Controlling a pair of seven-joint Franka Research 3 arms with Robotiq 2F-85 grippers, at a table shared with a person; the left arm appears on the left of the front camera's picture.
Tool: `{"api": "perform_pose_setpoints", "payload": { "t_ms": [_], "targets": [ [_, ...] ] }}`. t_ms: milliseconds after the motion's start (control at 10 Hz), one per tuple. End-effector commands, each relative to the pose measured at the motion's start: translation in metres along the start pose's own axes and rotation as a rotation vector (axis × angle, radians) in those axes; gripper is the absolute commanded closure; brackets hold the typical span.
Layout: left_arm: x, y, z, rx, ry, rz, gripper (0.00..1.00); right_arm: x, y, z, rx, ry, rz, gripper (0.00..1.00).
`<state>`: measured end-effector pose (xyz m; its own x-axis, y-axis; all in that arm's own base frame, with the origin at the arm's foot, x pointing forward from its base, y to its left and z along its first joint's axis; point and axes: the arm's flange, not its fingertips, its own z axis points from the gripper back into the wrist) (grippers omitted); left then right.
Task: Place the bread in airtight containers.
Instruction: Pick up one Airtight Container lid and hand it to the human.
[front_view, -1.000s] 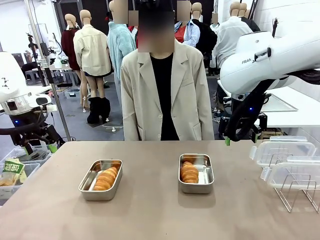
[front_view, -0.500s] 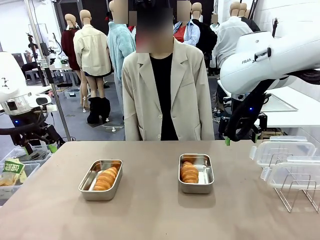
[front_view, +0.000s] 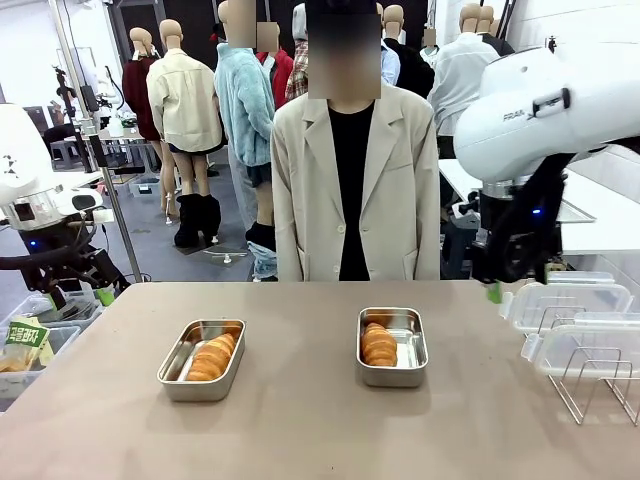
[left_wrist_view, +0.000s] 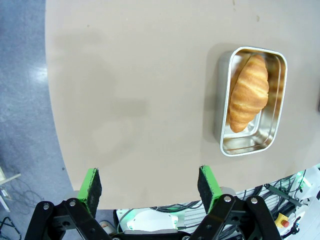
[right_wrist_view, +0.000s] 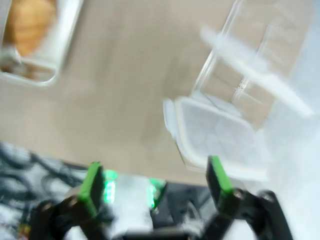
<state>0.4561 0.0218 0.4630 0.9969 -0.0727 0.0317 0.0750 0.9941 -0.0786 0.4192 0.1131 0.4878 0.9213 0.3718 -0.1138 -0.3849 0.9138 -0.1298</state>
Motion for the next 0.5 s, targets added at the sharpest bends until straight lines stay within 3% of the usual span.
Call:
{"api": "perform_pose_setpoints", "payload": {
  "t_ms": [0,200,300,400],
  "targets": [
    [0.002,0.000,0.002,0.008,0.001,0.000,0.00,-0.031,-0.018,0.002,-0.106,0.081,0.374,0.00],
    [0.002,0.000,0.002,0.008,0.001,0.000,0.00,-0.027,-0.026,-0.007,-0.113,0.220,0.658,0.00],
    [0.002,0.000,0.002,0.008,0.001,0.000,0.00,-0.019,-0.026,-0.015,-0.128,0.215,0.637,0.00],
    [0.002,0.000,0.002,0.008,0.001,0.000,0.00,-0.036,-0.019,-0.002,-0.032,0.156,0.473,0.00]
  ]
}}
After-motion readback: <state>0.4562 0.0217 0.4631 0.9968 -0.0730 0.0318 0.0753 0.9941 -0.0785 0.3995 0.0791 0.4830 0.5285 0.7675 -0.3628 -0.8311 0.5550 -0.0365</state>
